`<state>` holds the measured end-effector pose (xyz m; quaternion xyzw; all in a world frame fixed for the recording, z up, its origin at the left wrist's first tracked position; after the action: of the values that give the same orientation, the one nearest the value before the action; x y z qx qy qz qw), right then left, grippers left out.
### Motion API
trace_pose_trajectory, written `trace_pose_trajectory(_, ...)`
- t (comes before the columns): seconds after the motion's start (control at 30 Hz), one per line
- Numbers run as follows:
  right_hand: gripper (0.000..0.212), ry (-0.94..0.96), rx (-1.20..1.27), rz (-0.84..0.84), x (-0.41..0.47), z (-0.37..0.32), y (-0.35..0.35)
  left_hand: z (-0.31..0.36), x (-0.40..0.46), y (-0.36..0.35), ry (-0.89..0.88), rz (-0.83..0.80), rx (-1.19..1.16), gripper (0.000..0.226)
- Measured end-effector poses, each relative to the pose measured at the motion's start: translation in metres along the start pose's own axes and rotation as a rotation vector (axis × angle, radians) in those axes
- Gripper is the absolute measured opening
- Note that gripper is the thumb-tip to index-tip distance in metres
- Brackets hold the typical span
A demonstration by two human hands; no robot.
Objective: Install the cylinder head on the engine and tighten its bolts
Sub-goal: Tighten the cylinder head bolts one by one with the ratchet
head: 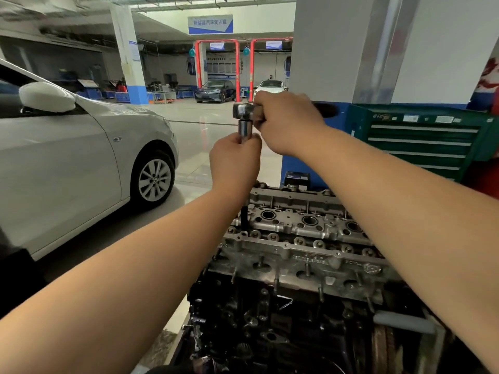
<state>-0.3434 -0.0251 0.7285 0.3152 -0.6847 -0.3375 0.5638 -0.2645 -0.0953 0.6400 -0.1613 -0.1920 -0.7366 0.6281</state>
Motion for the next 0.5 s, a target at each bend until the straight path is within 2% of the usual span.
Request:
trace_pose_trajectory(0.07,0.005,-0.017,-0.362,0.023,-0.004,-0.008,0.011,0.000,0.001,0.005,-0.055,0.060,0.045,0.045)
trace_pose_trajectory(0.1,0.010,-0.021,-0.456,0.073,-0.008,-0.013,0.017,0.000,0.000,0.006,-0.087,0.075,0.060,0.044)
trace_pose_trajectory(0.17,0.023,-0.019,-0.577,0.124,-0.018,-0.021,0.021,0.000,-0.002,0.005,-0.119,0.085,0.074,0.041)
trace_pose_trajectory(0.23,0.025,-0.015,-0.570,0.181,-0.022,-0.021,0.023,-0.002,-0.007,0.004,-0.108,0.108,0.096,0.039)
trace_pose_trajectory(0.3,0.016,0.011,-0.460,0.214,-0.013,-0.010,0.016,-0.005,-0.015,0.002,-0.059,0.147,0.080,0.040)
trace_pose_trajectory(0.37,0.010,0.034,-0.225,0.163,-0.005,0.003,0.004,-0.009,-0.026,-0.004,0.015,0.159,0.012,0.038)
trace_pose_trajectory(0.47,0.033,0.023,0.255,0.142,-0.007,0.010,-0.005,-0.009,-0.032,-0.012,0.076,0.122,-0.042,0.031)
trace_pose_trajectory(0.5,0.033,0.017,0.269,0.142,-0.008,0.008,-0.005,-0.009,-0.030,-0.012,0.082,0.114,-0.035,0.031)
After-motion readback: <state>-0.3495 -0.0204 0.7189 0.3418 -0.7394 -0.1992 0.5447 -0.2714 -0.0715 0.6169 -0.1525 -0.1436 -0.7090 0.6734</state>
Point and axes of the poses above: each hand's wrist, its own x-axis towards the middle knuckle, its own y-axis out of the back of the hand, z = x × y, the point moved 7 cm from there along x, towards the middle knuckle, and after that the axes turned 7 degrees about x, right-handed, at the moved point
